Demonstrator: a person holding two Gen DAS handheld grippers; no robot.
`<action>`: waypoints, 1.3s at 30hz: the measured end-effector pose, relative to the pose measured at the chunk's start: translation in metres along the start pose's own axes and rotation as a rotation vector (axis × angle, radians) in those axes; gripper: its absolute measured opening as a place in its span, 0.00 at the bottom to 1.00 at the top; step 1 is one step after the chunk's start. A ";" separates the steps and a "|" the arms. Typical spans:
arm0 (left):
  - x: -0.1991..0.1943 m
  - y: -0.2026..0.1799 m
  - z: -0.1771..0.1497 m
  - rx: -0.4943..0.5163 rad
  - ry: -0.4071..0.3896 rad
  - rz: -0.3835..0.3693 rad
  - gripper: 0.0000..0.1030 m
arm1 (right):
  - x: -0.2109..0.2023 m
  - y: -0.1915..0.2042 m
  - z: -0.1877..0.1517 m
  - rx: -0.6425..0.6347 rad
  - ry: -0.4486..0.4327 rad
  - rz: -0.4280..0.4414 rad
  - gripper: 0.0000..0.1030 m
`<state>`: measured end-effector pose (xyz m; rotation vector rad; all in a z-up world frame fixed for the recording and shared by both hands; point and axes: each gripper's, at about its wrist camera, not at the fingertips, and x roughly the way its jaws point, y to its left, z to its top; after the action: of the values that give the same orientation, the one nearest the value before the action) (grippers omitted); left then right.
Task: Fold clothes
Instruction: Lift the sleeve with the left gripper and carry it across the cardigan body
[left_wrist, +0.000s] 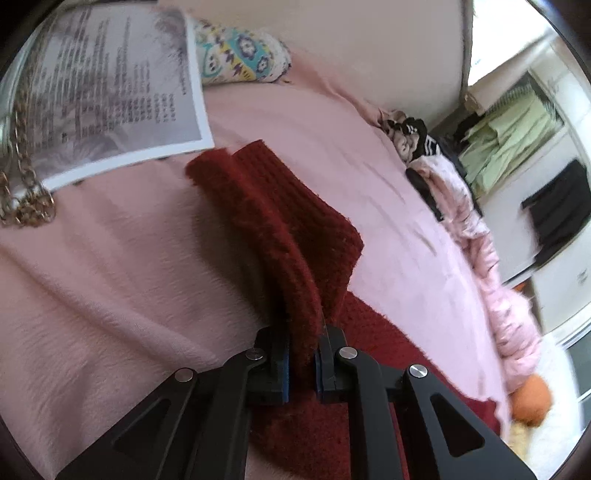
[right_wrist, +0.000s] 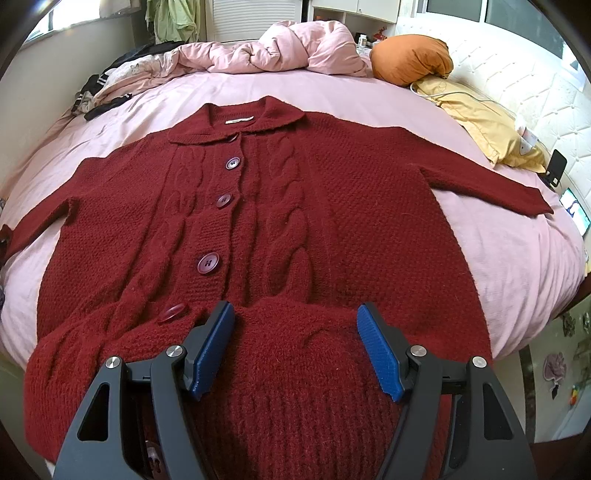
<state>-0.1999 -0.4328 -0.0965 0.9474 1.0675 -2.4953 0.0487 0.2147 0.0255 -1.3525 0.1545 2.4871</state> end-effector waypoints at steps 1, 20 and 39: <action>0.002 -0.010 0.001 0.034 -0.008 0.035 0.12 | 0.000 0.000 0.000 0.000 0.000 0.000 0.67; -0.024 -0.160 -0.066 0.609 -0.037 0.279 0.09 | 0.001 -0.006 -0.001 0.027 0.006 0.050 0.67; -0.038 -0.335 -0.235 0.896 0.135 0.037 0.09 | -0.002 -0.021 -0.005 0.078 -0.008 0.159 0.67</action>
<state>-0.2200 -0.0317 -0.0097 1.3267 -0.1235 -2.9121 0.0604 0.2330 0.0256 -1.3460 0.3670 2.5856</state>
